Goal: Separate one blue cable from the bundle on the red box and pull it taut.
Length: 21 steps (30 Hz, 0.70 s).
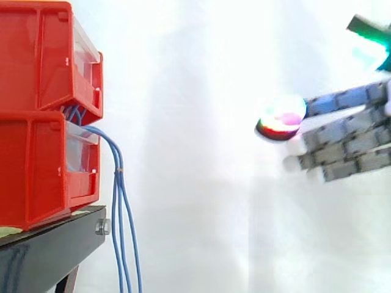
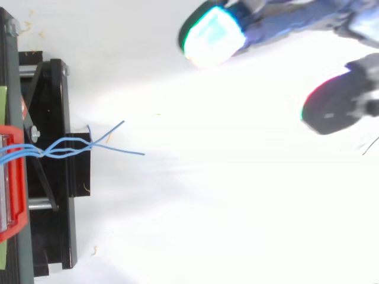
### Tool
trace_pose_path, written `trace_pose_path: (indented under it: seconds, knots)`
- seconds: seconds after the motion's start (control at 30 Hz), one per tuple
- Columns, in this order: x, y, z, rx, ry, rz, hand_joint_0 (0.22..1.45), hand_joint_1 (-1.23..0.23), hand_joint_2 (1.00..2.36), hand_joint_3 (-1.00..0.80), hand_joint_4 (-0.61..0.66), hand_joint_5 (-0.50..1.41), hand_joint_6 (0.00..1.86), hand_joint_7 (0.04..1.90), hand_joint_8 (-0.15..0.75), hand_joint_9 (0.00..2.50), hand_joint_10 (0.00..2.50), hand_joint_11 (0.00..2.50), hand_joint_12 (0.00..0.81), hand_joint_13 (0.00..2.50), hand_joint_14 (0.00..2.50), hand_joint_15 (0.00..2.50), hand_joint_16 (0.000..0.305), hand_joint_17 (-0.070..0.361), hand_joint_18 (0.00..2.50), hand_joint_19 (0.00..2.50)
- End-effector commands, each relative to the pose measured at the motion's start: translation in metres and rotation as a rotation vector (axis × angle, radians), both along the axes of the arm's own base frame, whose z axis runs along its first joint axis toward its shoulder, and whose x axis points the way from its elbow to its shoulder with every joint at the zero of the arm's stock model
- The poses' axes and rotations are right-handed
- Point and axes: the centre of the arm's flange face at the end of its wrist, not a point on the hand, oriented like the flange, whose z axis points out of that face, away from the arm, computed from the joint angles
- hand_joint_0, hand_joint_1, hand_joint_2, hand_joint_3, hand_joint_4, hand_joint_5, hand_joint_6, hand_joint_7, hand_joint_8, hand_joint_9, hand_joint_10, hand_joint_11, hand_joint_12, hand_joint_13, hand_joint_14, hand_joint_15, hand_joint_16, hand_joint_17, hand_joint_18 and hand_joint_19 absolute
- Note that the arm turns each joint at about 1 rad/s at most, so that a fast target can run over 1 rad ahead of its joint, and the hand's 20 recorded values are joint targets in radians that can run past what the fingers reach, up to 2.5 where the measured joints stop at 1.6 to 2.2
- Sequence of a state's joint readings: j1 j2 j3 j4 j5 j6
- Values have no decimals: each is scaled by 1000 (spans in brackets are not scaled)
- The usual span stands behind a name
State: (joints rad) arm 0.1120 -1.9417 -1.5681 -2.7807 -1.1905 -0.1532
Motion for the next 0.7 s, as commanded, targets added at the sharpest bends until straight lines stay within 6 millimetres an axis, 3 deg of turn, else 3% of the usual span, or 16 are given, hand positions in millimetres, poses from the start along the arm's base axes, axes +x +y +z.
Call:
trace_pose_path:
  seconds: [0.0, 0.17, 0.47, 0.67]
  knots:
    - [27, 2, -21, 25, 37, 17, 513, -614, 1001, -488, 209, -205, 501, 654, 227, 589, 4, 95, 350, 329, 8, 190, 51, 115, 121, 347]
    - [50, 3, -41, 31, 76, 25, 513, -611, 1001, -489, 209, -205, 501, 651, 227, 588, 5, 95, 351, 329, 8, 189, 51, 115, 123, 347]
    - [64, 4, -32, 0, -34, 17, 514, -605, 1001, -487, 213, -205, 501, 654, 228, 591, 3, 94, 349, 330, 8, 191, 51, 115, 127, 346]
    - [92, 4, -63, 17, -41, 8, 517, -599, 1000, -486, 212, -204, 501, 654, 229, 593, 7, 101, 349, 330, 8, 194, 51, 114, 130, 347]
